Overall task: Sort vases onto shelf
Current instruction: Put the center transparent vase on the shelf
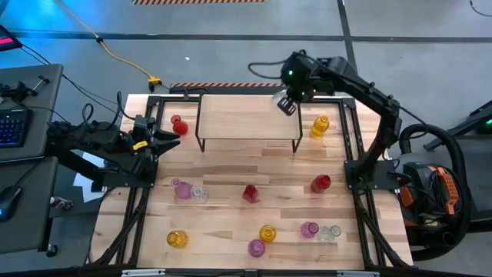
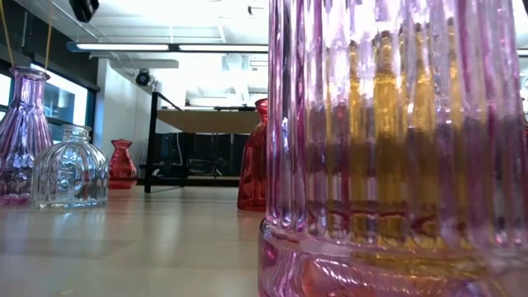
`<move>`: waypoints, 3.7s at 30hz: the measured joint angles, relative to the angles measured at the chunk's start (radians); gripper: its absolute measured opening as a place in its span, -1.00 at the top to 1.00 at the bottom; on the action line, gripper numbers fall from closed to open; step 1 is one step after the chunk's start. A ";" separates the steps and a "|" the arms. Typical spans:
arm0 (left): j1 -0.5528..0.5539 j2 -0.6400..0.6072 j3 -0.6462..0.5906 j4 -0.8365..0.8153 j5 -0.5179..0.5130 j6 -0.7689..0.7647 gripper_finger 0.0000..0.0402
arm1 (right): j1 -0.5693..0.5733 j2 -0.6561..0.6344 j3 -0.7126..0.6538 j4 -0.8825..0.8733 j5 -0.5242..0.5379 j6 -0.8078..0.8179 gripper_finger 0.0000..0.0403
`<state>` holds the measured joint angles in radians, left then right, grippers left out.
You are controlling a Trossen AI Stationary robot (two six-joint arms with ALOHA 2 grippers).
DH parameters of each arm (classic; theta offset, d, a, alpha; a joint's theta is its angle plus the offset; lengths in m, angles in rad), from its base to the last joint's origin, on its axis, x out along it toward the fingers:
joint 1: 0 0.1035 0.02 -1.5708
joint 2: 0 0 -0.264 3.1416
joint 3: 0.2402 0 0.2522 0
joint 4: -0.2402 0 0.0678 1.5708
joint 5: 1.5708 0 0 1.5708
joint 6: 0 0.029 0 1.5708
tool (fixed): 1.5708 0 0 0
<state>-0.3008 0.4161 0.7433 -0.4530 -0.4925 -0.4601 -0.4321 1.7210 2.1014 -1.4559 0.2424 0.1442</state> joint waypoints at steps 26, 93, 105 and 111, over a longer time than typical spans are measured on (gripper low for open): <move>0.000 0.000 0.000 0.000 -0.072 -0.004 0.40 | -0.075 0.100 -0.002 -0.090 0.007 -0.240 0.99; 0.000 0.000 0.000 -0.003 -0.068 -0.010 0.40 | -0.078 0.190 -0.003 -0.043 0.029 -0.283 0.70; 0.000 0.000 0.000 -0.003 -0.068 -0.010 0.40 | -0.078 0.189 -0.003 -0.042 0.016 -0.284 0.58; 0.000 0.000 0.000 -0.003 -0.069 -0.009 0.40 | -0.078 0.188 -0.003 -0.030 0.020 -0.283 0.44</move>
<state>-0.3008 0.4160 0.7432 -0.4561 -0.5613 -0.4694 -0.5102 1.9095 2.0983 -1.4855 0.2620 -0.1387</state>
